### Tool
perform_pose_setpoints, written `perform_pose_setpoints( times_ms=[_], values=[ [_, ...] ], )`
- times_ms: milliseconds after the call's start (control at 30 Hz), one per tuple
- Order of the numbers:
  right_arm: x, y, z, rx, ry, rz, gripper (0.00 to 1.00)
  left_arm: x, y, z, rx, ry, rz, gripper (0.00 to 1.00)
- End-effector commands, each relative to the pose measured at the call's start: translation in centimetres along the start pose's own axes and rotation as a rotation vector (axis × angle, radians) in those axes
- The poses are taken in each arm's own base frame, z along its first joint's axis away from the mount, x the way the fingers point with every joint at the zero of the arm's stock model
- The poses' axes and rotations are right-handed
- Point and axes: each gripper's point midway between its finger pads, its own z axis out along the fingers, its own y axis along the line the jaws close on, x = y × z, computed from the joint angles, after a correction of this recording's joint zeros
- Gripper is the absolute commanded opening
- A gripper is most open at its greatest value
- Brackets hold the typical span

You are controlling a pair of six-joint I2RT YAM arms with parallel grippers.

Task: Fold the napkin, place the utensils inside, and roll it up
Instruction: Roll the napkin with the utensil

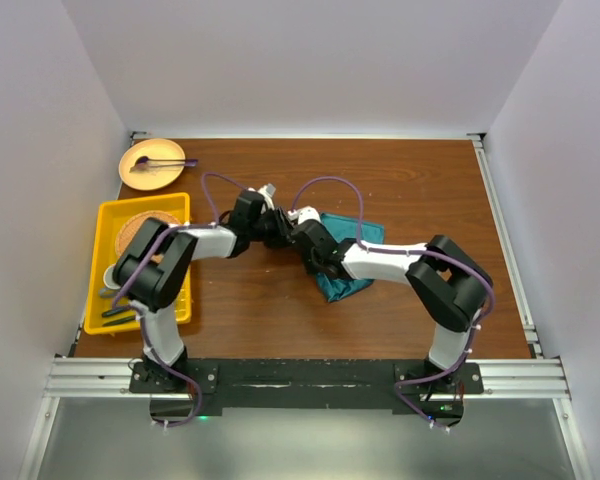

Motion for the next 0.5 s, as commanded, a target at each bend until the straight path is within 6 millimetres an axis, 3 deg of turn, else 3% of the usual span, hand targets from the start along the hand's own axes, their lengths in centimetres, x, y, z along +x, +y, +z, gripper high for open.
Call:
perform_pose_setpoints(
  times_ms=[0, 33, 67, 167, 200, 233, 367, 467],
  values=[
    [4.5, 1.2, 1.3, -0.189, 0.134, 0.085, 0.0, -3.9, -0.2, -4.9, -0.098, -0.135, 0.113, 0.38],
    [4.3, 1.5, 1.3, -0.232, 0.131, 0.098, 0.0, -3.9, -0.1, -5.6, -0.119, -0.138, 0.121, 0.48],
    [3.3, 2.9, 0.9, -0.338, 0.106, 0.125, 0.0, -4.5, -1.1, -6.8, -0.109, -0.165, 0.157, 0.51],
    [2.9, 3.1, 1.1, -0.443, 0.115, 0.214, 0.0, -4.1, -1.2, -8.5, -0.119, -0.183, 0.174, 0.58],
    [2.6, 3.3, 0.9, -0.491, 0.123, 0.234, 0.0, -3.1, -0.4, -8.6, -0.126, -0.169, 0.164, 0.72],
    [2.6, 3.6, 0.8, -0.521, 0.128, 0.249, 0.0, -2.6, -0.3, -8.8, -0.117, -0.165, 0.145, 0.77],
    [1.6, 4.8, 0.3, -0.693, 0.101, 0.35, 0.0, 1.3, 2.4, -7.9, -0.112, -0.089, 0.032, 0.94],
    [1.9, 5.5, 0.6, -0.786, 0.127, 0.401, 0.0, 1.6, 3.1, -6.6, -0.102, -0.075, -0.004, 0.97]
  ],
)
